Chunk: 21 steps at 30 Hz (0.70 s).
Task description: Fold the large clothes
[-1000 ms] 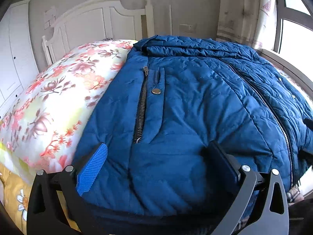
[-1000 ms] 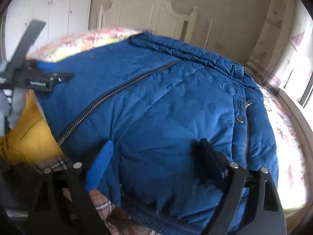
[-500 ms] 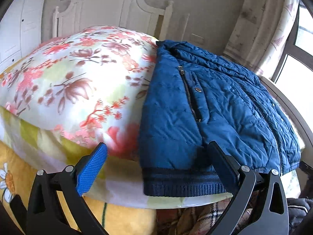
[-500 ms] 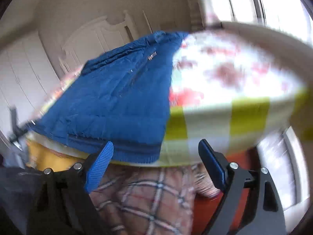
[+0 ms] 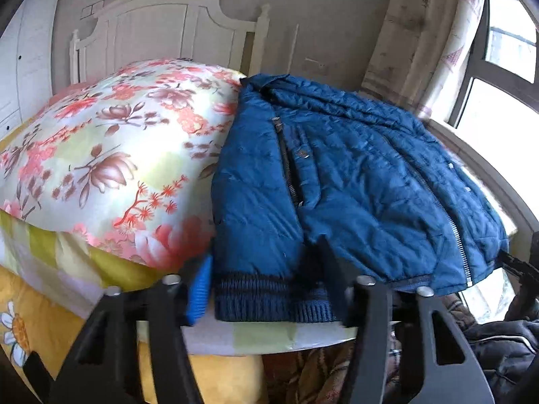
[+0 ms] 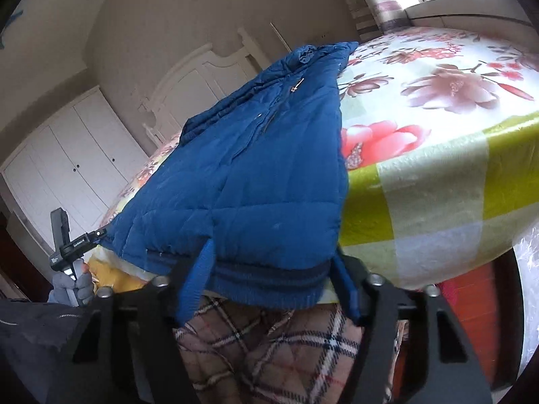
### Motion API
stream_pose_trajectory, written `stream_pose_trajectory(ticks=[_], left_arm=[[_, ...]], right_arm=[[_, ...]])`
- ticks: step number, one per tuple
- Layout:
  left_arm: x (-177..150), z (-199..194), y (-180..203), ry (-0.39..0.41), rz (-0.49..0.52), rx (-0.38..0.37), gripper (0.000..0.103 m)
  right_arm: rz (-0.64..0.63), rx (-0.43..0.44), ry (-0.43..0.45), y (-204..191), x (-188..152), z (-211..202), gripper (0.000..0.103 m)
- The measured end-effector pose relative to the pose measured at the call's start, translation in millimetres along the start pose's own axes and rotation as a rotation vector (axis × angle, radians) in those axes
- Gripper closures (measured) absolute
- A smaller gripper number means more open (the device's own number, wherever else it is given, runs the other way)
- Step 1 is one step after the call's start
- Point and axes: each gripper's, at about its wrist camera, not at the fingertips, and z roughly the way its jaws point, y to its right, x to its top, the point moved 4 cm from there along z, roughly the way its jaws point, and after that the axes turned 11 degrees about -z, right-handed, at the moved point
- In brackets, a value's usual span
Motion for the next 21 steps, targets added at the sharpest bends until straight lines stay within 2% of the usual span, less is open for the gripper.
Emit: stream_pose_trajectory(ticks=[1, 2, 4, 6, 8, 9, 10, 11, 12, 13, 14, 15, 16, 17, 21], left_arm=[[2, -3, 0, 0.010, -0.005, 0.000, 0.070], [4, -6, -1, 0.013, -0.015, -0.013, 0.071], [7, -8, -4, 0.004, -0.035, -0.027, 0.071], [7, 1, -12, -0.030, -0.074, 0.005, 0.070], [4, 8, -18, -0.044, -0.086, 0.039, 0.059], [3, 7, -17, -0.034, -0.084, 0.036, 0.048], [3, 7, -15, -0.037, -0.073, 0.025, 0.033], [2, 9, -11, -0.055, -0.059, 0.024, 0.025], [0, 11, -7, -0.069, -0.051, 0.027, 0.021], [-2, 12, -1, -0.069, -0.031, 0.027, 0.022], [-3, 12, 6, -0.076, -0.020, -0.009, 0.023], [-3, 12, 12, -0.072, -0.016, -0.024, 0.026], [-3, 11, 16, -0.062, -0.011, -0.021, 0.034], [0, 12, 19, -0.051, -0.007, -0.018, 0.034], [9, 26, 5, -0.061, -0.112, -0.047, 0.037]], right_arm=[[-0.012, -0.010, 0.001, -3, -1, -7, 0.068], [-0.019, -0.011, 0.005, -4, 1, -11, 0.075], [-0.046, 0.010, 0.049, -15, 7, -27, 0.081], [-0.077, 0.022, 0.078, -24, 16, -36, 0.081], [-0.096, 0.021, 0.080, -28, 25, -34, 0.081], [-0.094, 0.026, 0.077, -27, 28, -31, 0.079], [-0.082, 0.028, 0.069, -24, 30, -27, 0.072], [-0.069, 0.020, 0.059, -21, 30, -23, 0.065], [-0.055, 0.009, 0.046, -17, 29, -18, 0.063], [-0.040, 0.017, 0.041, -14, 28, -14, 0.061], [-0.029, 0.032, 0.063, -13, 28, -15, 0.059], [-0.019, 0.039, 0.067, -12, 29, -14, 0.059], [-0.016, 0.038, 0.069, -13, 31, -13, 0.059], [-0.019, 0.037, 0.062, -14, 32, -11, 0.059], [-0.055, 0.036, 0.059, -23, 39, -9, 0.059]])
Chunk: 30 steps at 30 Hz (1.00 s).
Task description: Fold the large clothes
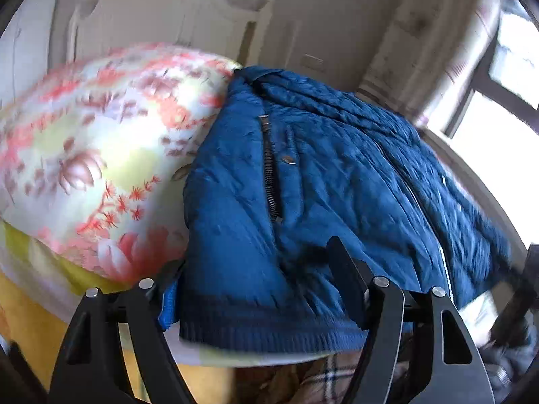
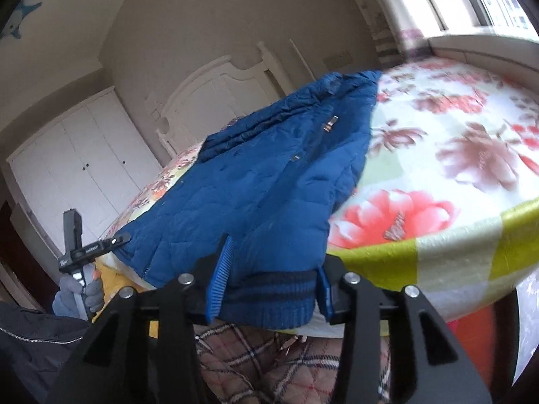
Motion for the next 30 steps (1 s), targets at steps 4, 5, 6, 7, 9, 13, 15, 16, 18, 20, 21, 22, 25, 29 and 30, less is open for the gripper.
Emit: stream_pose_trajectory(ticks=[4, 5, 6, 7, 9, 13, 15, 16, 18, 20, 21, 22, 25, 29, 30], left_arm=[[1, 6, 10, -0.014, 0.055, 0.025, 0.051], [0, 6, 11, -0.016, 0.060, 0.026, 0.057], [-1, 1, 10, -0.014, 0.046, 0.004, 0.071], [-1, -3, 8, -0.016, 0.029, -0.018, 0.079], [-3, -19, 4, -0.009, 0.027, -0.046, 0.083], [-19, -53, 15, -0.011, 0.047, -0.095, 0.083], [-31, -77, 21, -0.011, 0.080, -0.120, 0.083], [-38, -95, 23, -0.017, 0.076, -0.156, 0.083], [-47, -130, 24, -0.012, 0.052, -0.235, 0.083], [-47, -159, 27, 0.017, 0.044, -0.305, 0.083], [-43, -170, 29, 0.037, 0.040, -0.329, 0.083], [-37, -176, 30, 0.053, 0.028, -0.348, 0.082], [-3, -173, 38, 0.086, -0.035, -0.373, 0.080], [75, -112, 65, 0.061, -0.086, -0.328, 0.079], [98, -86, 72, 0.034, -0.116, -0.305, 0.079]], right_arm=[[0.030, -0.006, -0.003, 5, -2, 6, 0.059], [0.030, -0.010, 0.000, 5, -2, 7, 0.060], [0.025, -0.020, -0.001, 4, -2, 7, 0.062], [0.023, -0.029, -0.005, 4, -3, 7, 0.070], [0.028, -0.029, 0.000, 5, -6, 3, 0.082], [0.042, -0.037, 0.034, -2, -7, -26, 0.088], [0.043, -0.019, 0.056, -8, -7, -49, 0.088], [0.041, 0.001, 0.066, -12, -8, -65, 0.088], [0.035, 0.023, 0.086, -24, -8, -93, 0.088], [-0.002, 0.045, 0.112, -44, -6, -125, 0.088], [-0.029, 0.053, 0.126, -55, -4, -139, 0.088], [-0.055, 0.059, 0.146, -67, 0, -152, 0.088], [-0.074, 0.047, 0.205, -78, 24, -162, 0.088], [-0.071, -0.010, 0.177, -66, 82, -124, 0.088], [-0.069, -0.024, 0.155, -57, 104, -103, 0.088]])
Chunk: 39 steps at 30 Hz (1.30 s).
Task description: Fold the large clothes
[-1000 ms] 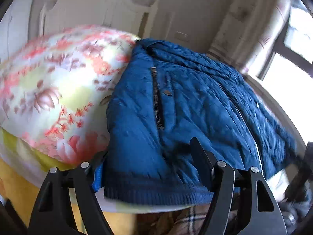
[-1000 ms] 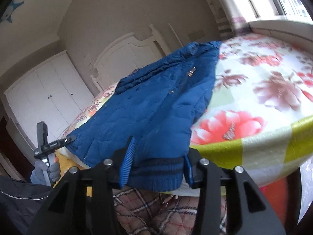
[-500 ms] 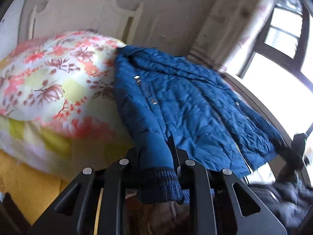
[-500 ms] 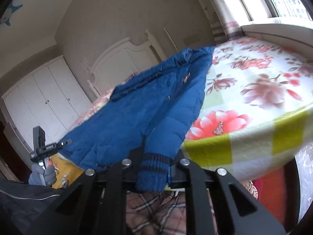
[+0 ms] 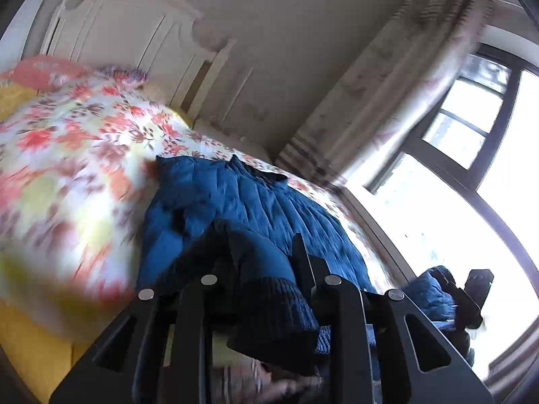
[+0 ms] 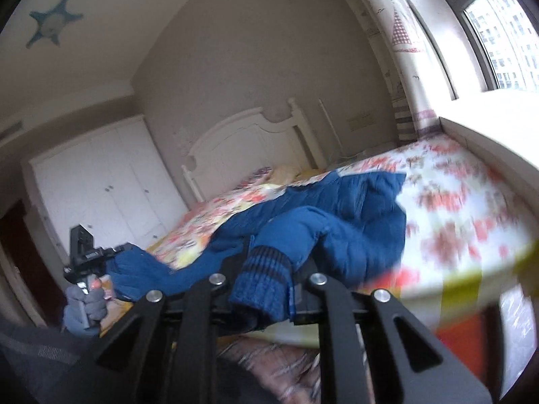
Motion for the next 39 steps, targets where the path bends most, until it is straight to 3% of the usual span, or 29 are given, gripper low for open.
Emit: stream_pose_trajectory(ticks=[5, 9, 11, 13, 14, 15, 17, 19, 21, 23, 26, 30, 35, 39], left_arm=[[67, 126, -28, -0.103, -0.219, 0.157, 0.078], [76, 215, -83, -0.231, -0.354, 0.281, 0.075], [77, 221, -92, -0.230, -0.382, 0.230, 0.074], [82, 216, -91, -0.240, -0.367, 0.164, 0.069], [87, 211, -91, -0.239, -0.363, 0.120, 0.066], [94, 202, -92, -0.223, -0.369, 0.077, 0.061], [107, 189, -91, -0.186, -0.375, 0.027, 0.054], [126, 174, -93, -0.126, -0.381, -0.020, 0.037], [148, 153, -98, 0.034, -0.351, 0.051, 0.022], [154, 140, -103, 0.098, -0.334, 0.100, 0.022], [147, 145, -104, 0.045, -0.281, 0.137, 0.022], [119, 176, -103, -0.110, -0.149, 0.197, 0.022], [105, 201, -91, -0.206, 0.021, 0.224, 0.022], [108, 226, -89, -0.282, 0.081, 0.216, 0.022]], right_arm=[[0.165, -0.078, -0.148, 73, 54, 130, 0.086], [0.385, -0.127, -0.281, 145, 32, 210, 0.079], [0.483, -0.114, -0.336, 172, 5, 239, 0.074], [0.583, -0.036, -0.290, 184, -4, 242, 0.072], [0.594, -0.011, -0.277, 184, -4, 241, 0.065], [0.596, 0.026, -0.265, 184, 0, 238, 0.060], [0.563, 0.054, -0.233, 180, 13, 230, 0.035], [0.508, 0.054, -0.159, 179, 34, 217, 0.032], [0.473, 0.039, -0.052, 185, 57, 203, 0.027], [0.439, -0.006, 0.003, 192, 70, 194, 0.023], [0.349, -0.052, -0.071, 188, 69, 201, 0.023], [0.173, -0.113, -0.269, 179, 49, 230, 0.023], [0.176, -0.086, -0.325, 198, 30, 250, 0.023], [0.150, -0.046, -0.368, 204, 26, 264, 0.023]])
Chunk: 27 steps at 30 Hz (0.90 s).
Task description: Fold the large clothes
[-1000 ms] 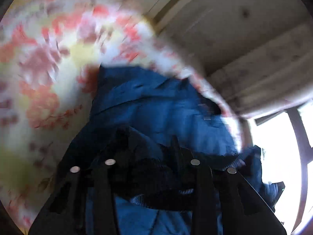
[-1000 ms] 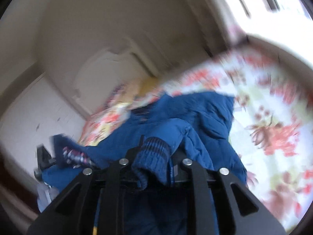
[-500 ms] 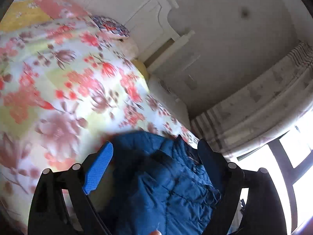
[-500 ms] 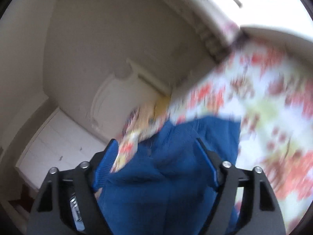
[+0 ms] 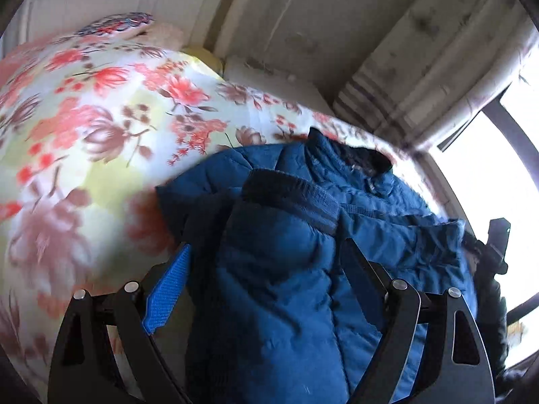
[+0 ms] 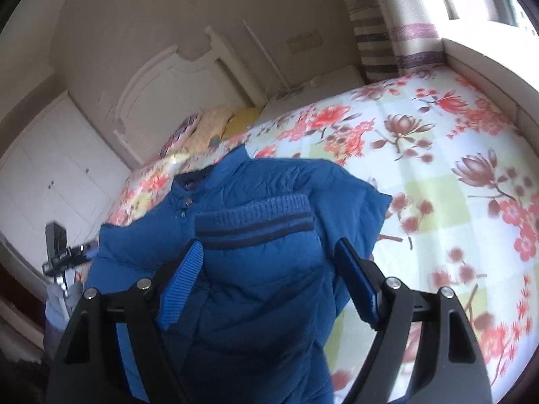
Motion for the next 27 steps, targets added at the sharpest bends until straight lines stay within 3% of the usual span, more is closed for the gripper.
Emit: stream_pose_trajectory(ticks=[6, 7, 9, 10, 11, 13, 15, 18, 21, 23, 26, 27], left_arm=[[12, 20, 9, -0.045, 0.089, 0.001, 0.023], [12, 18, 12, -0.015, 0.111, -0.005, 0.038], [11, 5, 20, 0.071, 0.124, -0.011, 0.061], [9, -1, 23, 0.101, 0.132, -0.008, 0.076], [4, -10, 28, 0.135, 0.148, -0.004, 0.077], [-8, -37, 37, 0.214, 0.167, 0.011, 0.079], [-12, -63, 42, 0.258, 0.142, -0.022, 0.079], [11, -89, 55, 0.293, 0.124, -0.055, 0.079], [59, -77, 60, 0.235, 0.033, -0.046, 0.079], [82, -41, 48, 0.179, -0.033, 0.008, 0.079], [84, 24, 25, 0.069, -0.076, 0.107, 0.079], [77, 47, 16, 0.033, -0.069, 0.173, 0.079]], right_arm=[[-0.034, 0.049, -0.003, 4, 0, 10, 0.028], [-0.048, 0.058, 0.002, 3, 0, 11, 0.044], [-0.088, 0.014, 0.035, -5, 2, 5, 0.059], [-0.131, -0.011, 0.064, -13, 2, -2, 0.072], [-0.155, -0.030, 0.082, -20, 3, -8, 0.078], [-0.201, -0.082, 0.130, -40, 3, -30, 0.081], [-0.230, -0.099, 0.167, -55, 4, -49, 0.082], [-0.261, -0.123, 0.196, -71, 24, -74, 0.083], [-0.240, -0.123, 0.199, -74, 63, -75, 0.083], [-0.162, -0.135, 0.156, -57, 86, -51, 0.083], [-0.037, -0.149, 0.056, -23, 83, 4, 0.083], [-0.019, -0.165, 0.014, -14, 75, 20, 0.083]])
